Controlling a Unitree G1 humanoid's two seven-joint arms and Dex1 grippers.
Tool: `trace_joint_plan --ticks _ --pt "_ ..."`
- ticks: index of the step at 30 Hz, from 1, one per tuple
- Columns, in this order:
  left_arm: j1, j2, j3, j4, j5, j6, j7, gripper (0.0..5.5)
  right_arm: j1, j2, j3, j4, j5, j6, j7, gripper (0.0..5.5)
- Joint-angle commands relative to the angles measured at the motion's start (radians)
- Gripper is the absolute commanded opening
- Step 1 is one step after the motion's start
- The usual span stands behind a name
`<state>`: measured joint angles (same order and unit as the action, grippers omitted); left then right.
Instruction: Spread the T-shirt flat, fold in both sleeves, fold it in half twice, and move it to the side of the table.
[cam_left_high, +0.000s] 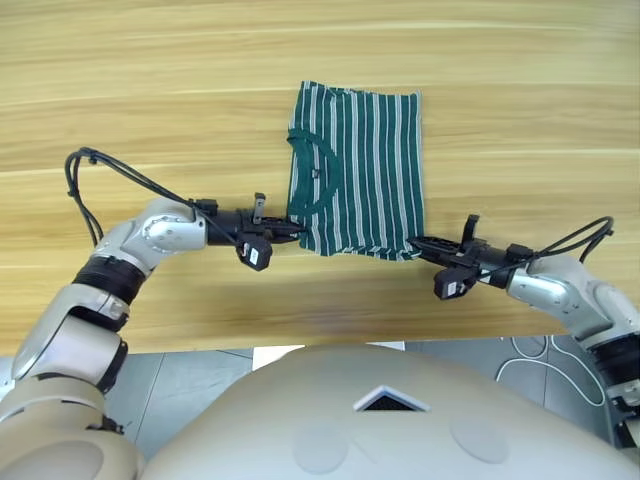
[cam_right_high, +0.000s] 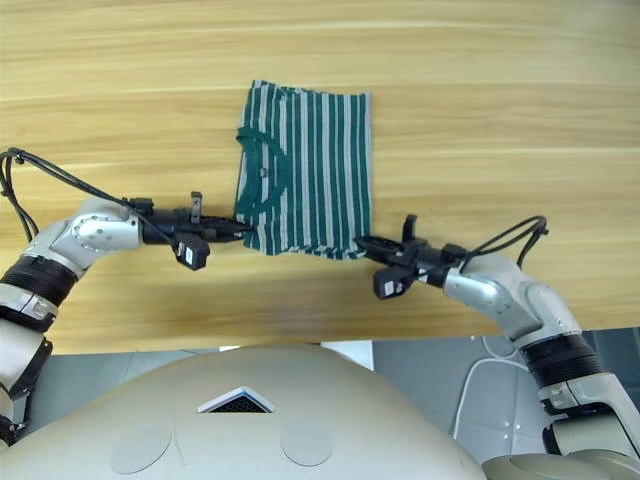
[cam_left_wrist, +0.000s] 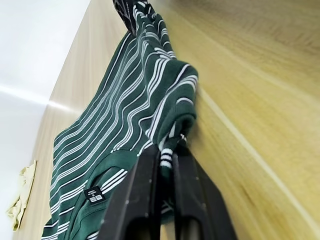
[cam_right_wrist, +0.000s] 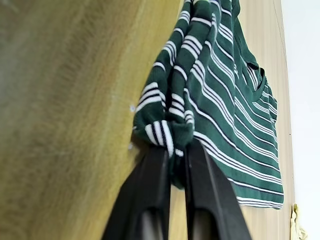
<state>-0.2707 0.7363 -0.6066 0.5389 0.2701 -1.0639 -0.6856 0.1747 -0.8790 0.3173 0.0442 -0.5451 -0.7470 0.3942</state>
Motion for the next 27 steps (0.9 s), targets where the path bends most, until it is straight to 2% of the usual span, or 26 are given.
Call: trace_joint_plan --ticks 1,9,13,16,20,27 --pt "0.12 -0.011 -0.061 0.074 0.089 0.06 -0.036 0.08 -0.01 0.014 0.011 0.009 0.021 -0.01 0.02 0.18" --pt "0.353 0.074 0.034 -0.101 -0.042 0.118 0.026 0.05 0.093 0.017 -0.045 -0.008 0.216 -0.024 -0.002 0.18" --pt "0.447 0.069 0.149 -0.224 -0.166 0.14 0.11 0.05 0.124 0.025 -0.08 -0.021 0.271 -0.017 -0.006 0.18" --pt "0.421 0.004 0.222 -0.291 -0.231 0.169 0.163 0.04 0.085 0.056 -0.105 -0.039 0.312 -0.024 -0.007 0.18" --pt "0.349 -0.082 0.292 -0.287 -0.161 0.226 0.238 0.04 0.036 0.104 -0.124 -0.042 0.321 -0.009 -0.01 0.18" --pt "0.148 -0.179 0.328 -0.184 -0.01 0.266 0.318 0.04 -0.11 0.183 -0.171 0.08 0.299 0.059 -0.045 0.18"
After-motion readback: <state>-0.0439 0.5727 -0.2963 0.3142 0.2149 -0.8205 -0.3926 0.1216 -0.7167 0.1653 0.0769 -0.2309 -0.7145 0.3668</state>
